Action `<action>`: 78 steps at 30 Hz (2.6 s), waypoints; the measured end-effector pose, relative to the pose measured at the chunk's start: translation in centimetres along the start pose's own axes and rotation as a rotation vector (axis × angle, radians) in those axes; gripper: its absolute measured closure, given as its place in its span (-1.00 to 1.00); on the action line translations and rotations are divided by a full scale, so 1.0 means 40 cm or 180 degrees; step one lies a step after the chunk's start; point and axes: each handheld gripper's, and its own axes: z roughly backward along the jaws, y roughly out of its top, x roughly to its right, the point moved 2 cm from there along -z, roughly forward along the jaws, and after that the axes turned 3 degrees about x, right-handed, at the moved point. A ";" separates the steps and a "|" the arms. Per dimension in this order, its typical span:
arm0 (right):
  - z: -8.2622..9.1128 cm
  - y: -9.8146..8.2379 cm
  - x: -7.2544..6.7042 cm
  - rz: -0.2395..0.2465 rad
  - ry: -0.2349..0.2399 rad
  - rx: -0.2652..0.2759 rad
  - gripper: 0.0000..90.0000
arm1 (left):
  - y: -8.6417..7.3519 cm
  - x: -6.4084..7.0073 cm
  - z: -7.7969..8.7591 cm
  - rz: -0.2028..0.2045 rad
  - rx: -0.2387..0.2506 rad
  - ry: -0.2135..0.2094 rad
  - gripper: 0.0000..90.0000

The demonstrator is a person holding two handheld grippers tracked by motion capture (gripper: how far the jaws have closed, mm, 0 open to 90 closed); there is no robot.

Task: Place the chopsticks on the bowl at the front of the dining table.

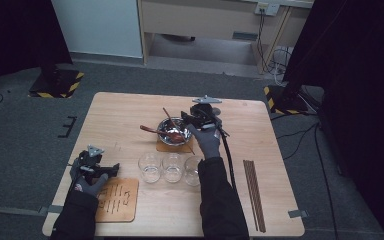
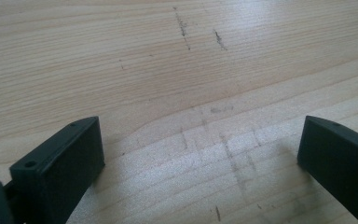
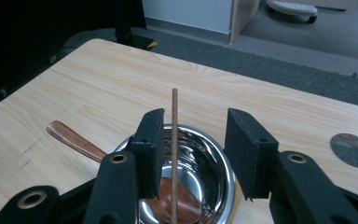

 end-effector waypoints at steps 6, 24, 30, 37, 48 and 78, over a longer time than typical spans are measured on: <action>0.055 0.017 0.013 0.0047 -0.0028 0.0084 0.21 | 0.000 0.000 0.000 -0.0001 0.0000 0.0000 -1.00; 0.222 0.002 0.057 0.0156 -0.0118 0.0227 0.06 | 0.000 0.000 0.000 -0.0001 -0.0001 0.0001 -1.00; 0.270 -0.029 0.071 0.0161 -0.0129 0.0264 0.03 | 0.000 0.000 0.000 -0.0003 -0.0002 0.0003 -1.00; 0.321 -0.073 0.086 0.0181 -0.0169 0.0291 0.00 | 0.000 0.000 0.000 -0.0003 -0.0002 0.0002 -1.00; 0.368 -0.185 0.144 0.0072 -0.0306 0.0161 -0.02 | 0.000 0.000 0.000 -0.0003 -0.0002 0.0003 -1.00; 0.397 -0.430 0.224 -0.0170 -0.0616 -0.0461 0.35 | 0.000 0.000 0.000 -0.0003 -0.0002 0.0003 -1.00</action>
